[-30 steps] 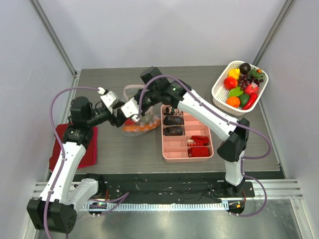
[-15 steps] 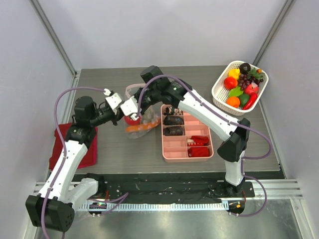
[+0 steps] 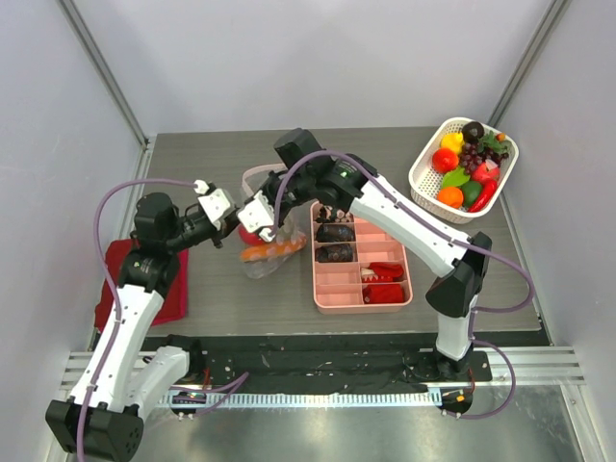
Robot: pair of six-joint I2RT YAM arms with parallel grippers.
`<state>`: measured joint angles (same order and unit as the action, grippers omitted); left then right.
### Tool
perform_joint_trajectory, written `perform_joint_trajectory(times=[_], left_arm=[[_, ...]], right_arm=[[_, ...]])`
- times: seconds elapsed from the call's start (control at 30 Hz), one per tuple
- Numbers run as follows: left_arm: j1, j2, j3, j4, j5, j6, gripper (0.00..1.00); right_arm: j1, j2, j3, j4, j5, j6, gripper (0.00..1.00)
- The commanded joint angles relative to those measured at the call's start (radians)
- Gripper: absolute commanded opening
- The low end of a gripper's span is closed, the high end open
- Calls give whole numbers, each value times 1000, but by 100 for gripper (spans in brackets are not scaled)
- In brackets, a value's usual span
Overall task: Place the food in the zip-top bag and seal the zipper
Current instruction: Zip the zipper food storage bag at the center of the board.
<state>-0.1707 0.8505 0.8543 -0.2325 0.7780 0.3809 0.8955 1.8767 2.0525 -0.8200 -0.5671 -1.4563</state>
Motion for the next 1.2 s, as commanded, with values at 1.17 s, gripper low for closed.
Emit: perform_joint_trajectory(times=[1.17], left_arm=[[138, -28, 106, 99, 7, -198, 0]], right_arm=[[-349, 39, -74, -11, 236, -70, 1]])
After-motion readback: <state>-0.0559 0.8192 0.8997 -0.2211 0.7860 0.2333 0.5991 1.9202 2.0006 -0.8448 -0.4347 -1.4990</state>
